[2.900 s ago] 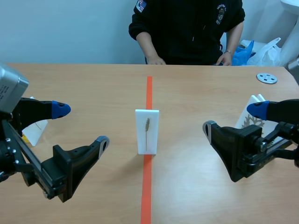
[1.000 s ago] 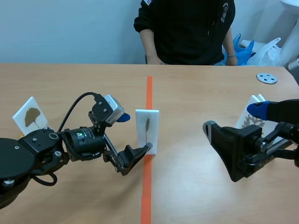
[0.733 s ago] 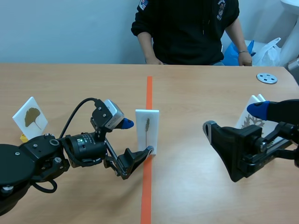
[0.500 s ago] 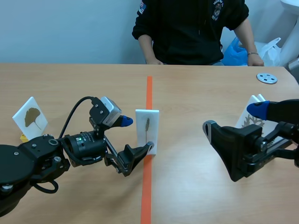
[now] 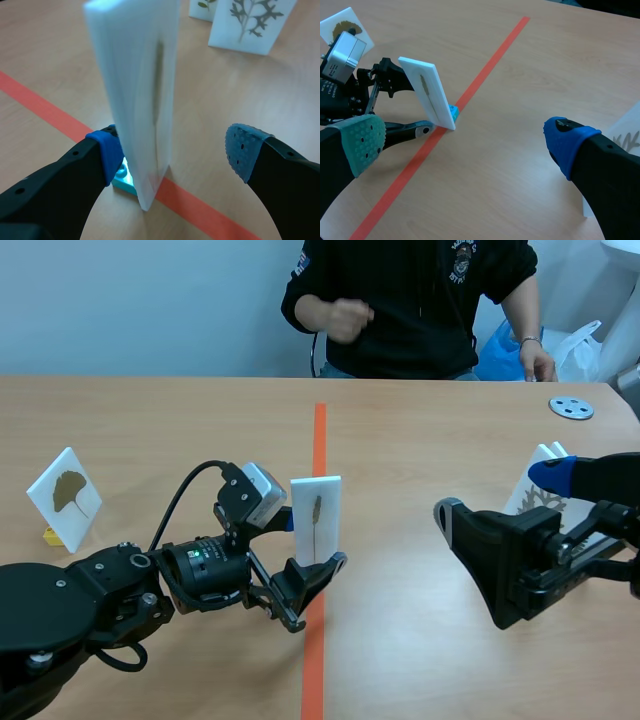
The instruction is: Sort the leaf by its shape. The table is split by an orange tape line. A compound leaf with several leaflets goes to the left side, a simple leaf with one blade goes to the right side. Return to the home posture when a red brick is placed on the table.
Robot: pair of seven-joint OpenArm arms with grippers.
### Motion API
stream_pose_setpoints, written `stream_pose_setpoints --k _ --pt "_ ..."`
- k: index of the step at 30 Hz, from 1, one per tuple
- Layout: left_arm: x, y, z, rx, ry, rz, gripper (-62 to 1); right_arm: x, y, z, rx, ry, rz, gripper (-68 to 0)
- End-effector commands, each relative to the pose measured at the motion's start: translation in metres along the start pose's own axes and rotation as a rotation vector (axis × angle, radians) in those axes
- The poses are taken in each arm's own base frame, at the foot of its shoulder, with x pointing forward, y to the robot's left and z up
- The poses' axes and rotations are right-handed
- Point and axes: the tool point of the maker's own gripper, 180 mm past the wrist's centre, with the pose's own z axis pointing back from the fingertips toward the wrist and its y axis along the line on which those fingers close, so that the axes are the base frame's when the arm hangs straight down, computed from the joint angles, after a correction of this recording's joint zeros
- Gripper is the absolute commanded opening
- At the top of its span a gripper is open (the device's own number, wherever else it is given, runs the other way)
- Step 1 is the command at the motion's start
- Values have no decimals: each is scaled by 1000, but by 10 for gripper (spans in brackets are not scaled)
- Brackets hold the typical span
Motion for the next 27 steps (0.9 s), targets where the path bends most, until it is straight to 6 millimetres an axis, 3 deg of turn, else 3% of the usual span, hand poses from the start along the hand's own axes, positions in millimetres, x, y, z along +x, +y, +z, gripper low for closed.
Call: stream_pose_setpoints --k 1,8,12,14,23,27 --pt "20 1 -8 10 -63 1 -193 7 -4 0 -4 -22 7 4" --pt "20 3 -12 38 -67 20 -313 7 -3 0 -4 -22 6 4" --pt "15 7 -12 66 -57 19 -492 7 -3 0 0 -23 -9 4" --pt "15 8 -12 70 -58 16 -541 7 -3 0 0 -24 -9 4" --pt "18 9 -9 69 -69 8 -542 7 -3 0 0 -24 -9 4" --pt "40 9 -3 77 -132 -5 -542 7 -3 0 0 -25 -9 4"
